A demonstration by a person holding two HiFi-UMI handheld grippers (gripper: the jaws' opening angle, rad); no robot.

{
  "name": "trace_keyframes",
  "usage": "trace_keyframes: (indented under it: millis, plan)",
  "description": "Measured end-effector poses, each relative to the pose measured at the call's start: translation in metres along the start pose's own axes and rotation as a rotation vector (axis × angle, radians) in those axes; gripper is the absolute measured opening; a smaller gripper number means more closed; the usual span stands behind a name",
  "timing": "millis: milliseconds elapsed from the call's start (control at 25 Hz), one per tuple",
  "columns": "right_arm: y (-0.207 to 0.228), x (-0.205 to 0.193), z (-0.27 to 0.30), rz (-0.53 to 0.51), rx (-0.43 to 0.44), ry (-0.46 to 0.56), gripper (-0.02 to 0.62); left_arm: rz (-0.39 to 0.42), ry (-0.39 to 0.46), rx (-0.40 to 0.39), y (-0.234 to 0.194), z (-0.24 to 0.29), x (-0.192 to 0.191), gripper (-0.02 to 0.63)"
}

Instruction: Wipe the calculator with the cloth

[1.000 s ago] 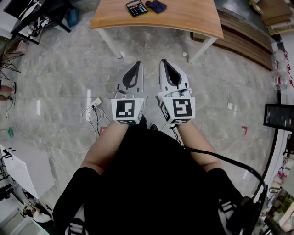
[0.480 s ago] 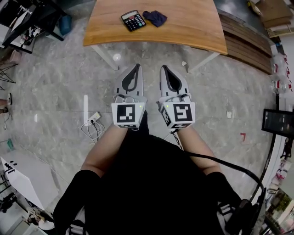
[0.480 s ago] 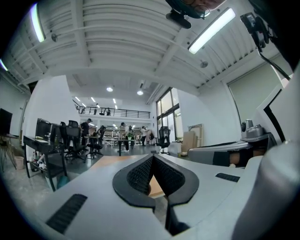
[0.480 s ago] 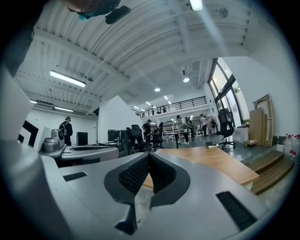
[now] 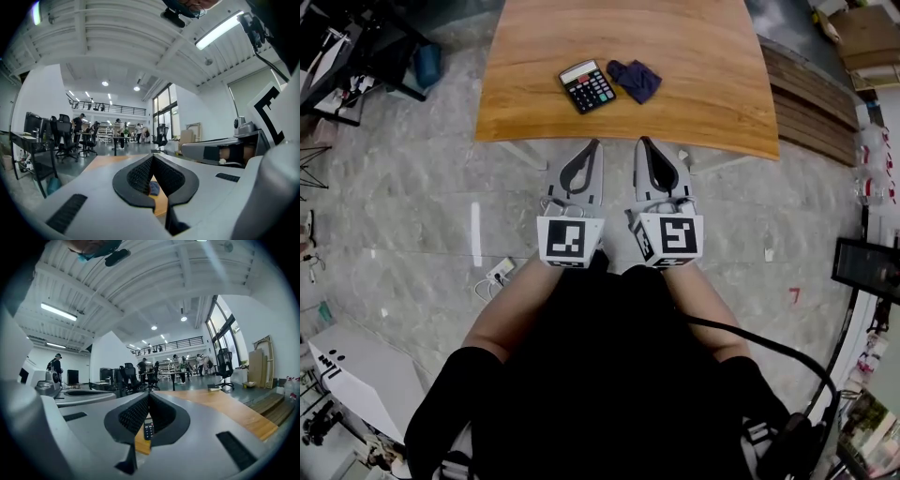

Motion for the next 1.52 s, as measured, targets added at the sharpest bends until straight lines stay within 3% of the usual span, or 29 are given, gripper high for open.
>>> trace_keyframes:
  millis: [440,840,1160,1520]
  plan:
    - [0.031,-0.008,0.084,0.013,0.000,-0.022,0.015,-0.024,-0.064,0.000,-0.039,0.069,-0.024,0.000]
    - [0.080,-0.028,0.160,0.030,0.110,-0.070,0.015,-0.014,-0.122,0.101,-0.061,0.146,-0.046,0.000]
    - [0.090,-0.073,0.203,0.048,0.251,-0.178,0.015,-0.059,-0.212,0.173,-0.075,0.177,-0.086,0.000]
    - [0.081,-0.154,0.244,0.011,0.273,-0.302,0.015,-0.119,-0.367,0.131,-0.113,0.182,-0.163,0.000]
Point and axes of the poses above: the fingertips, and each gripper's own axes: z forward along the fingers, y to its right, x out of its top, the point moved 6 cm from there along -z, backward along the fingers, and after that the axes turned 4 degrees about y, right-handed, at the moved point
